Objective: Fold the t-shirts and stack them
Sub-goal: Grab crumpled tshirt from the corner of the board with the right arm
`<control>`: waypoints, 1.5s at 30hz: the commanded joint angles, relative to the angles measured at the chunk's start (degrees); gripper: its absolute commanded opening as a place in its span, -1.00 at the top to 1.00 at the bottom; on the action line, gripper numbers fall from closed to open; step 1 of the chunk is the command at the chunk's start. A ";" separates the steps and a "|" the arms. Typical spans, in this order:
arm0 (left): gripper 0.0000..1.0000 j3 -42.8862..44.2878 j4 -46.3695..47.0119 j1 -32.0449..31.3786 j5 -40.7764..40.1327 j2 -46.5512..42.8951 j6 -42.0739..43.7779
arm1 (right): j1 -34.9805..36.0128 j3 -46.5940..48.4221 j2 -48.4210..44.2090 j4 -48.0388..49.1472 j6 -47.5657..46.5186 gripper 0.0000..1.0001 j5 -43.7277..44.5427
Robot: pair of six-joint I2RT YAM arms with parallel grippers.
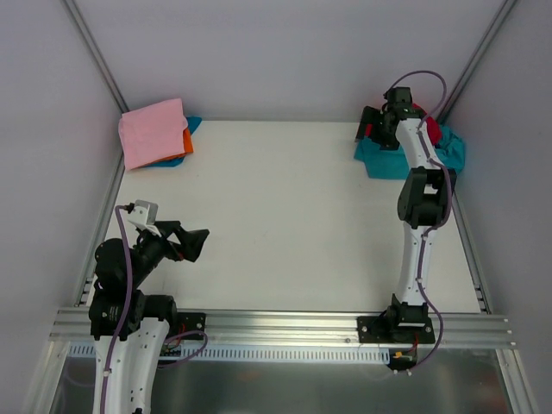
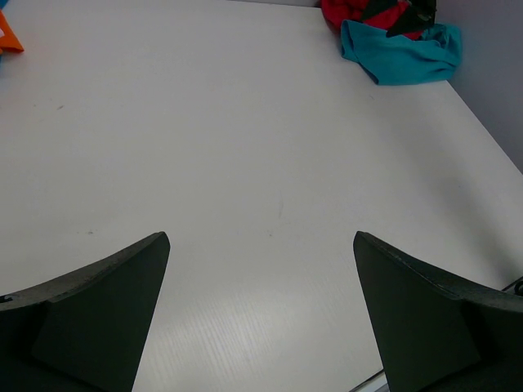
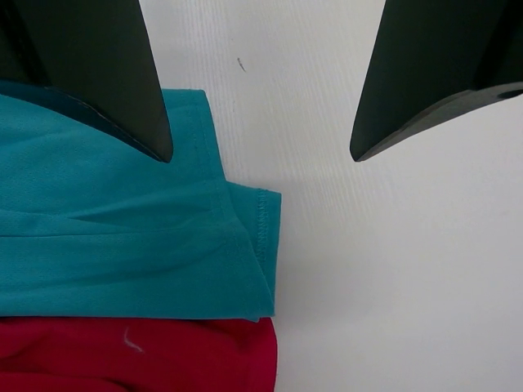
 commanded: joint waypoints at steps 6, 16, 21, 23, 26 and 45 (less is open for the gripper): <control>-0.97 -0.29 2.29 -0.16 2.33 0.05 0.36 | -0.69 4.90 3.91 -1.40 -1.18 -0.91 1.03; -0.97 -0.29 2.56 0.19 2.68 -0.04 0.36 | -0.78 5.96 6.81 0.62 -1.18 -0.77 2.52; -0.97 -0.38 2.64 0.45 3.03 -0.12 0.27 | -0.87 6.66 7.34 0.97 -0.57 -0.57 3.93; -0.97 -0.38 2.64 0.54 3.21 -0.12 0.27 | -0.87 6.92 7.69 0.97 -0.48 -0.55 4.11; -0.97 -0.38 2.82 0.72 3.30 -0.21 0.27 | -0.87 7.10 7.87 1.50 -0.22 -0.57 5.25; -0.97 -0.46 3.00 1.24 3.91 -0.74 0.09 | -1.30 12.46 12.79 0.18 7.51 -0.60 4.64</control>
